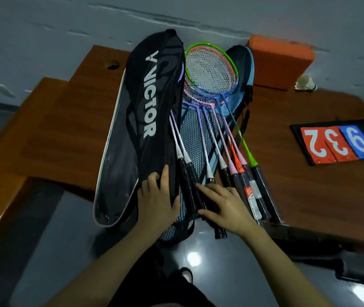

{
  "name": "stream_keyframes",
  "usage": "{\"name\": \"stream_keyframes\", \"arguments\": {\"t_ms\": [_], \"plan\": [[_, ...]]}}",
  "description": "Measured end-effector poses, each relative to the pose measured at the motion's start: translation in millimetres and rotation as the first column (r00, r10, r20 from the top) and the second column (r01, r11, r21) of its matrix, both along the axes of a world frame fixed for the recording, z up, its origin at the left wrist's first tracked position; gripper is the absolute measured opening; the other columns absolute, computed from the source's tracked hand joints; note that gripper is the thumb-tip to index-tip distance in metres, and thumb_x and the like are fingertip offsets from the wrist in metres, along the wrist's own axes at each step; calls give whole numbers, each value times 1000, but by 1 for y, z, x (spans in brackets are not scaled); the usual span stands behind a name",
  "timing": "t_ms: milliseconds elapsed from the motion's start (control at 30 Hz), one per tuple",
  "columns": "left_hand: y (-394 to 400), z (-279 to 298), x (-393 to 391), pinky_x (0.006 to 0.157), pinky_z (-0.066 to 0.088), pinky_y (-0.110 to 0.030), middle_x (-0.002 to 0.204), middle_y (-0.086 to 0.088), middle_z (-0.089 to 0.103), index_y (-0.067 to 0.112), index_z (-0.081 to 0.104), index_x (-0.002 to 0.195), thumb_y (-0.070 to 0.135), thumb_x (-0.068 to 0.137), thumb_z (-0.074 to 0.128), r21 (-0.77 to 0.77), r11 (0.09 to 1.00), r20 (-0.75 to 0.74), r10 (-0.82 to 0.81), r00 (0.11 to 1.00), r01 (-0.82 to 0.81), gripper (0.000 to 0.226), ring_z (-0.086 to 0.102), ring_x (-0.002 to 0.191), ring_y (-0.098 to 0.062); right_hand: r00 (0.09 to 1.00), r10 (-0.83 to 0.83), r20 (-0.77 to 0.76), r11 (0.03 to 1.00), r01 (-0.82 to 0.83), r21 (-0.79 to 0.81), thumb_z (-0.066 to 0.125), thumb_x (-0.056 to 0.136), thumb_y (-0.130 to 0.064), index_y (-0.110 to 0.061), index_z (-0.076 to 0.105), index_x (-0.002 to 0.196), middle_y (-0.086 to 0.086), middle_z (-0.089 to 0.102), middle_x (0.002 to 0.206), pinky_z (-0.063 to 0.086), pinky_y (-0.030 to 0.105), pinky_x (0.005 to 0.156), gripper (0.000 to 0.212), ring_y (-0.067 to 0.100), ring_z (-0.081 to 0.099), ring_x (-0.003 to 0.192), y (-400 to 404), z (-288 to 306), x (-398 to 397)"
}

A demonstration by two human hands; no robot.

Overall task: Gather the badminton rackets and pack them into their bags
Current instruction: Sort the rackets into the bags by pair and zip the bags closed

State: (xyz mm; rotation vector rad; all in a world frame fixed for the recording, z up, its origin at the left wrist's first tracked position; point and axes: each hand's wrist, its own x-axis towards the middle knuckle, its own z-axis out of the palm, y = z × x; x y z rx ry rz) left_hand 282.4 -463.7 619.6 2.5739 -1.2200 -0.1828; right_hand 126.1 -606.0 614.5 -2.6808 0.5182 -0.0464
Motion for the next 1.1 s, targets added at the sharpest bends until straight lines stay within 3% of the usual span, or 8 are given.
{"name": "stream_keyframes", "arguments": {"t_ms": [133,233,333,533,700,833,1000,1100], "plan": [[10,6,-18,86,45,-38,123,-14,43,12,20,144,38,84,58,29,993,-104,120,987,-117,75,45,108,-30,997,30,-72,994,-38,-103,54,81,-57,-28,28,144,7,51,127,32,41,93,74,25,53,109,16,-12,-6],[8,11,-22,81,46,-38,126,-13,41,12,20,144,32,88,55,36,986,-143,169,975,-165,69,45,110,-30,999,-21,-46,989,14,-148,71,75,-44,-25,38,138,16,55,118,37,48,90,74,33,58,101,25,-19,3],[10,12,-22,82,45,-41,121,-19,46,8,29,142,24,88,57,-20,987,-195,154,969,-161,63,50,105,-35,997,-71,-4,988,70,-134,73,75,-41,-27,45,135,19,55,120,36,49,88,68,36,58,101,29,-22,9],[27,12,-9,77,49,-38,100,-20,61,7,50,130,11,85,58,-209,955,-315,137,939,-210,46,59,89,-36,950,-273,155,948,238,212,66,82,-39,-43,43,134,-1,54,124,20,27,81,57,25,51,105,40,-25,14],[36,16,-3,67,34,-17,87,-4,50,20,50,132,12,86,56,-269,946,-377,70,923,-182,46,51,75,-16,915,-357,186,898,282,338,72,78,-33,-47,46,128,-3,49,125,19,25,91,58,19,48,113,66,-17,30],[39,21,2,68,37,-18,88,2,45,25,48,133,15,87,56,-276,944,-432,48,901,-182,47,46,71,-8,835,-496,237,772,299,562,75,77,-21,-53,49,118,-4,47,124,31,37,107,58,13,45,119,84,-4,37],[47,28,6,66,39,-16,76,7,45,32,49,130,17,87,56,-327,934,-483,-35,875,-143,46,48,67,-2,773,-564,292,703,264,660,78,73,-12,-26,62,118,-3,51,116,39,19,100,50,2,48,111,95,18,40],[50,27,12,69,41,-21,72,8,44,33,49,131,20,87,56,-312,928,-538,6,843,-205,46,47,63,-3,779,-565,271,703,283,652,79,71,-11,-23,63,117,1,52,112,39,14,97,50,5,50,107,98,18,42]]}}
